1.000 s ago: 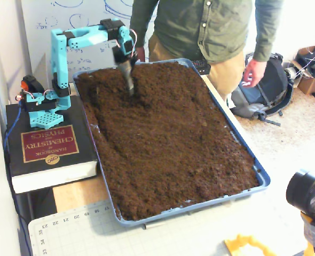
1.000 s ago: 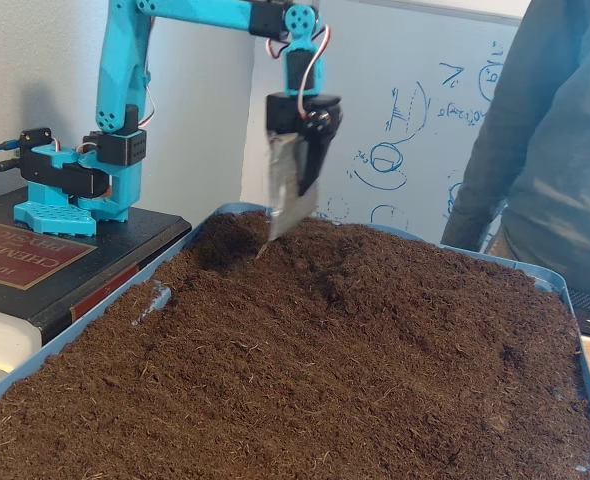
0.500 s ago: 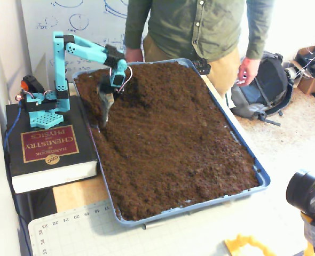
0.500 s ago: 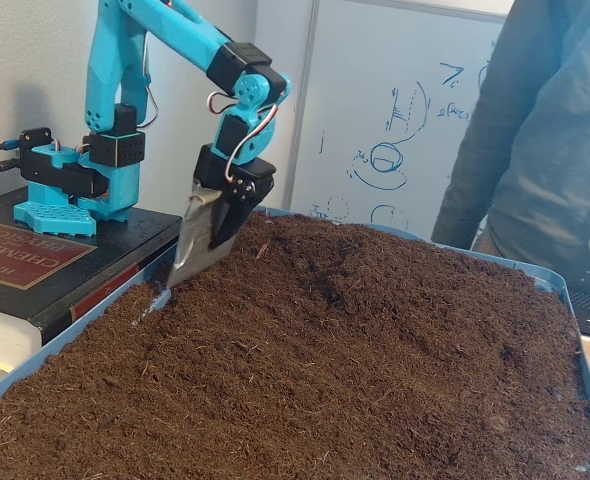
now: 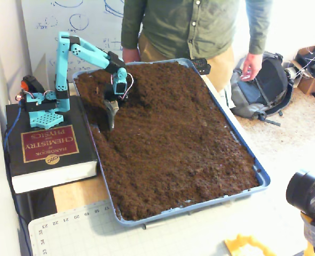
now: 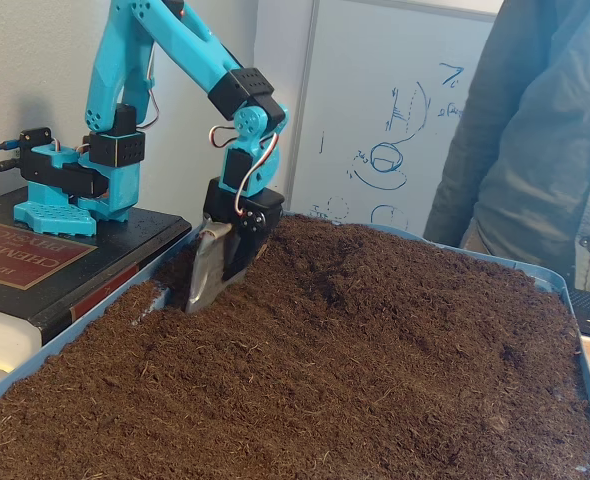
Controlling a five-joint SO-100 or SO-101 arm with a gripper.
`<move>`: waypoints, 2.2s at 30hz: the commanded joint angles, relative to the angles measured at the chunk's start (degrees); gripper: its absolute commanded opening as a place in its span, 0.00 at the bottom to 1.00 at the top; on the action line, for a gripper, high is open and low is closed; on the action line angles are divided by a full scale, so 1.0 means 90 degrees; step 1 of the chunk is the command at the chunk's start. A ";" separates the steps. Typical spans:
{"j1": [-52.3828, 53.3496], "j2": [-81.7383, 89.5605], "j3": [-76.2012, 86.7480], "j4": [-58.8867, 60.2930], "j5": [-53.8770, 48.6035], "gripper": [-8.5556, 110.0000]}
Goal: Build a berm.
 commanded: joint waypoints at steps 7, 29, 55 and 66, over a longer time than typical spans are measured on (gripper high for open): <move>-0.0107 -0.0117 -0.0508 -0.0752 -0.0059 0.08; -0.0439 -0.0742 -0.2900 -0.0830 -0.0059 0.08; -0.0850 0.1357 -0.2666 -0.0566 0.0010 0.08; -0.1855 0.2031 -0.1621 0.1592 0.0127 0.08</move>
